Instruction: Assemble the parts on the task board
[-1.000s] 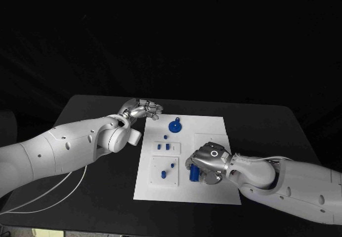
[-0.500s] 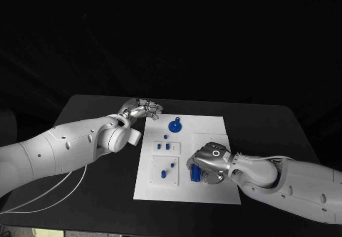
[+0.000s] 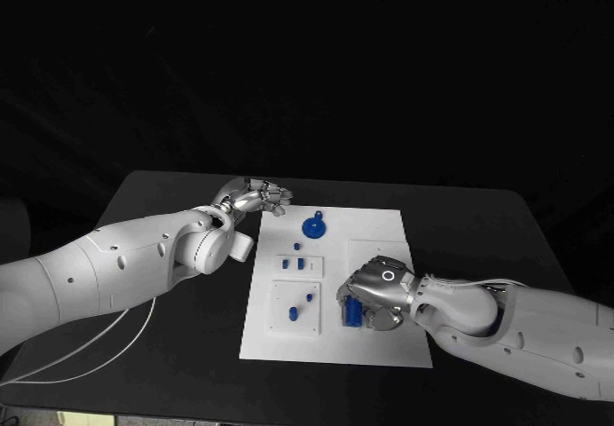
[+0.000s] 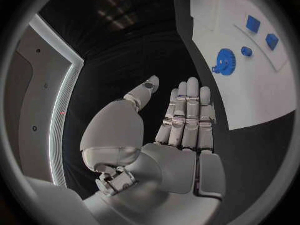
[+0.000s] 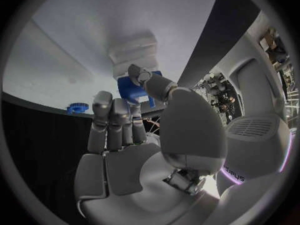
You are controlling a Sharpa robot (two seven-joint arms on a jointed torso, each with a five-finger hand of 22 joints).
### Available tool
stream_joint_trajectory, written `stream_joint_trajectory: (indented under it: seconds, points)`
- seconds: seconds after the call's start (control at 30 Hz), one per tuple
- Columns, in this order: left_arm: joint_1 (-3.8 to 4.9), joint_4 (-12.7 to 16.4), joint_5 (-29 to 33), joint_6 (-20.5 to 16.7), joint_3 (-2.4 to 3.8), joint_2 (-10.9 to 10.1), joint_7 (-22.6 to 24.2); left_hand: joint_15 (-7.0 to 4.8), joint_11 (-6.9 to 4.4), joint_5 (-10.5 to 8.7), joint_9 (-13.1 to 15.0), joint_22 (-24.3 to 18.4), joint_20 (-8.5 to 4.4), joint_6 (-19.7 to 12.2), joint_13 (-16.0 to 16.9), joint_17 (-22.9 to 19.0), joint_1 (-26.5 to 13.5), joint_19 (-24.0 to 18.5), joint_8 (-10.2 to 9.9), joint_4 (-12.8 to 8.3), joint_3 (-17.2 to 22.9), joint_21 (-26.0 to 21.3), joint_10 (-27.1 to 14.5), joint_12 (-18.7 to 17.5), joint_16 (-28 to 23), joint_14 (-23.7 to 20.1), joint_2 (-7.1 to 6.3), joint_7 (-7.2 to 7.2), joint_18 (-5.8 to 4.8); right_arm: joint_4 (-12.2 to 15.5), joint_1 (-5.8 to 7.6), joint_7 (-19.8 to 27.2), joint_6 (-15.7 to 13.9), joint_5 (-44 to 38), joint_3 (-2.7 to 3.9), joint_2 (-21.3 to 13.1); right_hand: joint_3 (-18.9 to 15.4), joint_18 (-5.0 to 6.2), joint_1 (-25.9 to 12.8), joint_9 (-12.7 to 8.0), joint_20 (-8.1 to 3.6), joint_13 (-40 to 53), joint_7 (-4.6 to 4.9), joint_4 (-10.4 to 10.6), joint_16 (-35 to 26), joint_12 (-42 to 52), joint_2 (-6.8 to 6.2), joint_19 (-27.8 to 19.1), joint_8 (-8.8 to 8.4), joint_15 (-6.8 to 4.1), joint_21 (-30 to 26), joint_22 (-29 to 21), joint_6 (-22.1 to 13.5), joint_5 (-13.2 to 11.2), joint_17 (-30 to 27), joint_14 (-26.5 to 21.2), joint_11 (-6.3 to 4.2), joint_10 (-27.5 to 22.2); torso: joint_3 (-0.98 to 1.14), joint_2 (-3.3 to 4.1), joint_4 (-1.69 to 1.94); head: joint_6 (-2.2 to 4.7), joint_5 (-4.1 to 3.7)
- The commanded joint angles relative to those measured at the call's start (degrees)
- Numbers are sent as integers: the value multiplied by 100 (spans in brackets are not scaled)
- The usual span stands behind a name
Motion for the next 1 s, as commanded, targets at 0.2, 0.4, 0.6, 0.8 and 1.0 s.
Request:
stream_joint_trajectory:
  seconds: [0.2, 0.4, 0.6, 0.8, 1.0]
  points:
    - [4, 6, 27, 76, 4, 20, 31, 9, -1, -11, -10, 11, 23, -54, -7, 13, -15, 25, 30, 0, -33, -41, -42, -15, -30, 39, 27, 1, 17, 6, -14, 89, 40, 39, 0, 42, -45, 73, -1, -57, 47, -46, 427, -8, -35, 82, 79, -54, -162, 34, -1, 90, 222, -29, 28, -80, 29, -114, -2, 0, 4, -6, 21]
    - [4, 2, 27, 79, 4, 24, 27, 9, -1, -11, -10, 11, 23, -53, -7, 15, -14, 25, 31, 0, -33, -43, -42, -15, -32, 39, 28, 1, 17, 3, -14, 51, 98, 111, 0, 42, -66, 73, -1, -102, 56, -66, 436, -1, -43, 125, 66, -71, -258, 51, -2, 92, 75, -29, 41, -101, 43, -169, -4, -1, 0, -7, 21]
    - [4, 2, 27, 81, 4, 20, 17, 9, -1, -11, -11, 12, 23, -53, -8, 17, -13, 26, 32, 0, -32, -44, -42, -15, -34, 39, 30, 0, 17, -49, -14, -15, 225, 110, 0, 42, 45, 73, 49, -200, 68, -67, 377, 1, -95, 158, -23, -178, -467, 61, -9, 111, -312, -29, 75, -290, 36, -421, -7, 0, 4, -14, 15]
    - [4, 2, 27, 81, 4, 23, 13, 9, -1, -11, -11, 13, 23, -52, -8, 20, -12, 26, 33, 0, -32, -46, -42, -14, -35, 39, 31, 0, 17, -60, -14, -58, 254, 112, 0, 41, 94, 73, 88, -242, 60, -74, 302, 2, -95, 208, -53, -234, -549, 54, 10, 115, -527, -29, 111, -390, 21, -561, -5, 0, 5, -5, 18]
    - [4, -2, 27, 82, 4, 22, 10, 9, -1, -12, -12, 15, 23, -52, -8, 23, -10, 26, 34, -1, -32, -48, -42, -14, -38, 39, 31, -1, 17, -59, -14, -65, 256, 121, 0, 37, 141, 73, 123, -260, 59, -95, 244, 4, -97, 234, -79, -256, -586, 56, 23, 113, -655, -29, 123, -431, 21, -618, -6, -1, 1, -8, 20]
